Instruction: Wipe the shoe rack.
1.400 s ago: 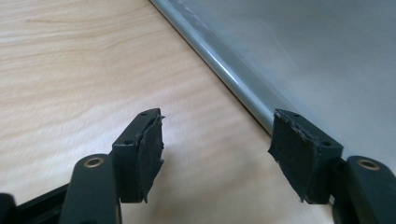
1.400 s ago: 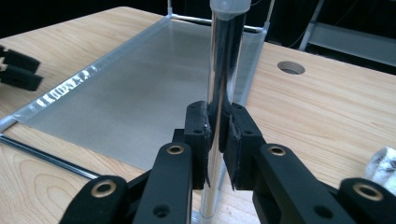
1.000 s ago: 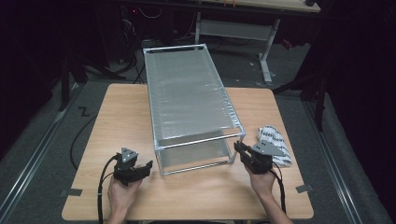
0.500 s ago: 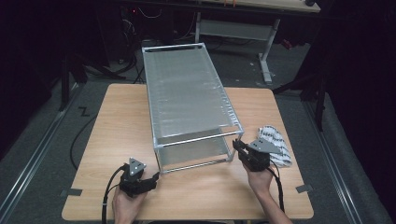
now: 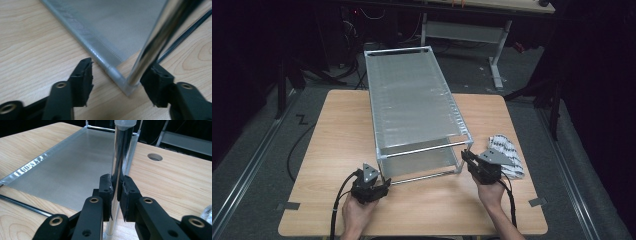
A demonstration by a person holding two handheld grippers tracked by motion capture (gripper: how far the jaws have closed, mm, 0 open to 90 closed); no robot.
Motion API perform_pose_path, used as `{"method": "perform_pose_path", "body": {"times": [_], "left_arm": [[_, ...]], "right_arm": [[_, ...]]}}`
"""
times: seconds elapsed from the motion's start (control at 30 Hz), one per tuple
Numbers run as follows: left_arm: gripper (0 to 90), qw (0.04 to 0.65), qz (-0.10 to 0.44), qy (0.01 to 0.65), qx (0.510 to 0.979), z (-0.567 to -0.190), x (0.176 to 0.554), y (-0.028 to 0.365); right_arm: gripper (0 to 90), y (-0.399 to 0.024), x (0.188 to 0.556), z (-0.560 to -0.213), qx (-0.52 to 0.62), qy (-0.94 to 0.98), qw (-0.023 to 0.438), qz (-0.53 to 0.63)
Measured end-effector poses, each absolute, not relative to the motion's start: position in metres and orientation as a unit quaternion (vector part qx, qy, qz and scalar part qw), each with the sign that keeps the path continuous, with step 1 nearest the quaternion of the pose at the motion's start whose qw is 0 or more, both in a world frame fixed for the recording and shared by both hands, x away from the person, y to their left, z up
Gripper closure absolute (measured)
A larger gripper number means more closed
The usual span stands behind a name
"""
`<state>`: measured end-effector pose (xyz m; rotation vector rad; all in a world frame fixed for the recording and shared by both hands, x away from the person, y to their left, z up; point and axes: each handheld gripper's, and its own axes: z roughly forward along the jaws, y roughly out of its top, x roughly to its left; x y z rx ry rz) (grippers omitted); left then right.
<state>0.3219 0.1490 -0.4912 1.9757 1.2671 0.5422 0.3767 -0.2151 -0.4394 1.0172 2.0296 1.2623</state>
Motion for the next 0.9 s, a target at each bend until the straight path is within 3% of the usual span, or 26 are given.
{"method": "perform_pose_path", "body": {"times": [0.9], "left_arm": [[78.9,0.378,0.191,0.478,0.770,-0.491,0.341,0.145]], "right_arm": [[80.5,-0.224,0.361,-0.441,0.366,0.755,0.269,0.473]]}}
